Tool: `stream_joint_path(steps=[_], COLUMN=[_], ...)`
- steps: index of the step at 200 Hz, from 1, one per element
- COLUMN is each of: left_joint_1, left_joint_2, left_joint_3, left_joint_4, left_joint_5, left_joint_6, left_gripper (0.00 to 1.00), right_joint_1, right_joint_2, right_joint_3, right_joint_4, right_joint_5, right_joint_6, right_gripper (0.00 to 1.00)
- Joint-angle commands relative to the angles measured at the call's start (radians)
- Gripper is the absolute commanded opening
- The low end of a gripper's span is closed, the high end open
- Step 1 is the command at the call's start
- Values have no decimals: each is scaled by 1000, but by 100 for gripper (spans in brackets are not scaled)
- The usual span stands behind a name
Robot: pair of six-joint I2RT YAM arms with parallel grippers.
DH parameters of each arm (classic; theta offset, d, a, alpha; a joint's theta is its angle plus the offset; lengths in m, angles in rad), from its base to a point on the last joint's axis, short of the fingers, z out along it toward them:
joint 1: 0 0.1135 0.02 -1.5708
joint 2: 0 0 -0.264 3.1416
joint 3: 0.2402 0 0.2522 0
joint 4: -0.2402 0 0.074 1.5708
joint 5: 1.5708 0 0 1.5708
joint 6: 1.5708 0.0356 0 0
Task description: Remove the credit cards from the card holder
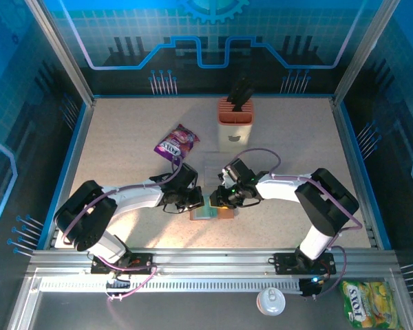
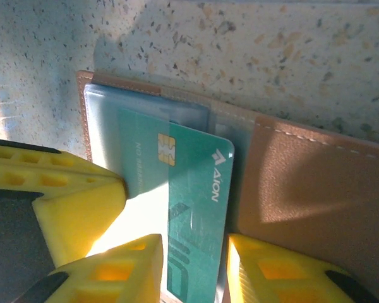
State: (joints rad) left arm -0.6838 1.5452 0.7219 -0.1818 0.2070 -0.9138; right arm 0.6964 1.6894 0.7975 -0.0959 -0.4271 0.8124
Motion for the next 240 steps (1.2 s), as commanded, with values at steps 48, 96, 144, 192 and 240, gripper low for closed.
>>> stream_joint_path(steps=[48, 96, 144, 192, 240], left_joint_1=[-6, -5, -6, -6, -6], left_joint_2=[16, 10, 2, 0, -15], left_joint_3=[-19, -18, -19, -18, -17], left_joint_4=[-50, -54, -61, -66, -75], left_joint_5=[-4, -4, -12, -14, -23], left_joint_6=[10, 12, 15, 15, 21], left_gripper=[6, 7, 8, 8, 8], right_joint_1=[-16, -20, -26, -44, -52], right_joint_2=[8, -9, -32, -66, -108], right_joint_3=[-11, -21, -33, -30, -28], right_joint_4=[29, 25, 18, -51, -117], right_joint_5=[-42, -35, -23, 2, 26], right_joint_6=[10, 7, 2, -35, -62], right_gripper=[25, 18, 12, 10, 8])
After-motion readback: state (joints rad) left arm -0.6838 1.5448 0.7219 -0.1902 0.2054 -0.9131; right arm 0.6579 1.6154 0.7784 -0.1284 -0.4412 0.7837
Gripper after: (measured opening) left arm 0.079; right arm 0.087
